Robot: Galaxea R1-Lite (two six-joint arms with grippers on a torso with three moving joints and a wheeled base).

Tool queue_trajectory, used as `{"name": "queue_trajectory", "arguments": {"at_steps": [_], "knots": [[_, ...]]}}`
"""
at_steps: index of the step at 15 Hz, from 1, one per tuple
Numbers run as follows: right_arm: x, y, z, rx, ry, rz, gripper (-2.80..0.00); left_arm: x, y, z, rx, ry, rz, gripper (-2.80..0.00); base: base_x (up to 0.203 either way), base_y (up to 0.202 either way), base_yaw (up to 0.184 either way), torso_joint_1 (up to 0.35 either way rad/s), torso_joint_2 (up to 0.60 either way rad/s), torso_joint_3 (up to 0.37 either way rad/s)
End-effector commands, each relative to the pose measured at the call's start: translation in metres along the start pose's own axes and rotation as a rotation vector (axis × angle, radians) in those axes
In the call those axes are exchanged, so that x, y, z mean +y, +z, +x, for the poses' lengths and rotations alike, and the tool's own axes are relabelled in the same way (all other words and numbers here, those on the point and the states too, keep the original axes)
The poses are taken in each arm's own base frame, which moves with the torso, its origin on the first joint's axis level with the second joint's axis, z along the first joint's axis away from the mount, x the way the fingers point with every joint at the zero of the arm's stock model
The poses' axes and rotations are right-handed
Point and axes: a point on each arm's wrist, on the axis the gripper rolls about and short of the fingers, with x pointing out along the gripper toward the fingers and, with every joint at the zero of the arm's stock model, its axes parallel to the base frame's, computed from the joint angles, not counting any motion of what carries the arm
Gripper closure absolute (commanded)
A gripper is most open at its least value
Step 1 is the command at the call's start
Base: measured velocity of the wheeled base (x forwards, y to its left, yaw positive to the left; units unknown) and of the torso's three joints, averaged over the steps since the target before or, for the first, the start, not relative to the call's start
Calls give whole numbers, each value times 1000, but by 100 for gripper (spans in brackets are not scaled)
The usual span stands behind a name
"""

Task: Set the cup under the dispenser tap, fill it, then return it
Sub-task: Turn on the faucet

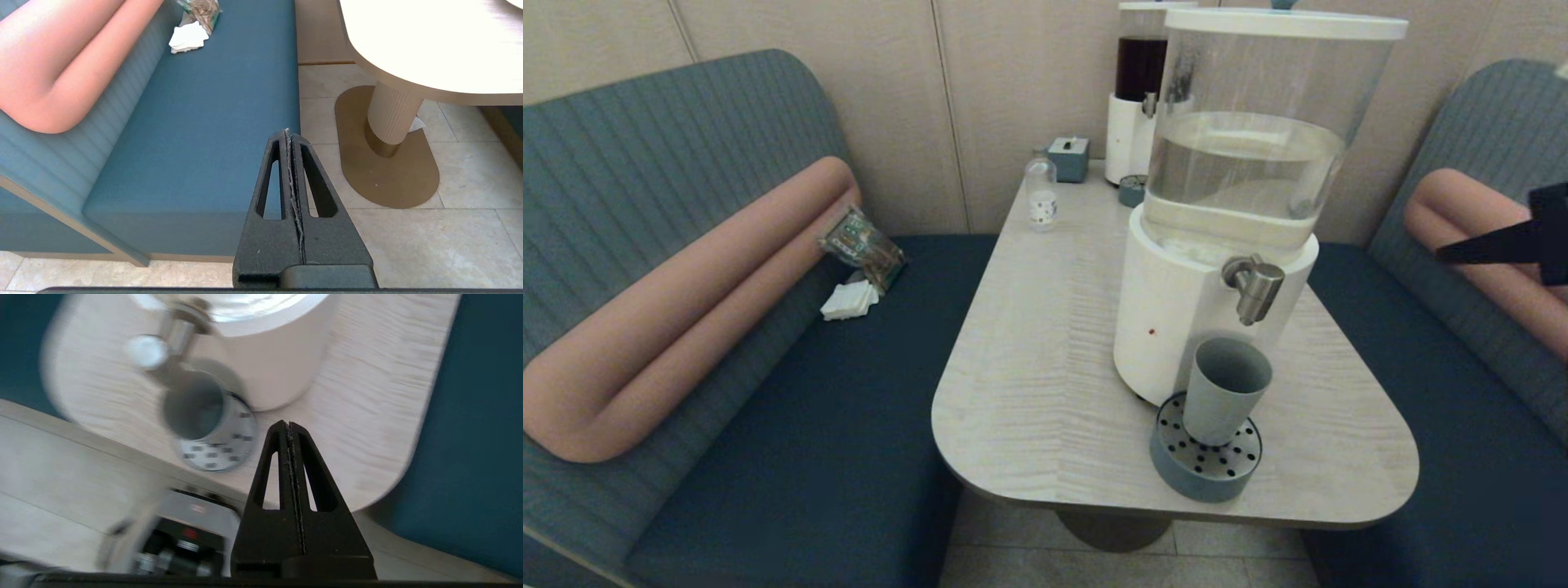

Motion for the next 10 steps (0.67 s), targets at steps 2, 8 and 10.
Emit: {"name": "queue_trajectory", "arguments": {"at_steps": [2,8,10], "knots": [[4,11,36,57,-17,-53,0,0,0,0,2,0,0,0,0,0,0,0,0,0],[14,17,47,4,56,-72,0,0,0,0,2,0,0,0,0,0,0,0,0,0],[15,16,53,20,60,-75,0,0,0,0,2,0,0,0,0,0,0,0,0,0]]}}
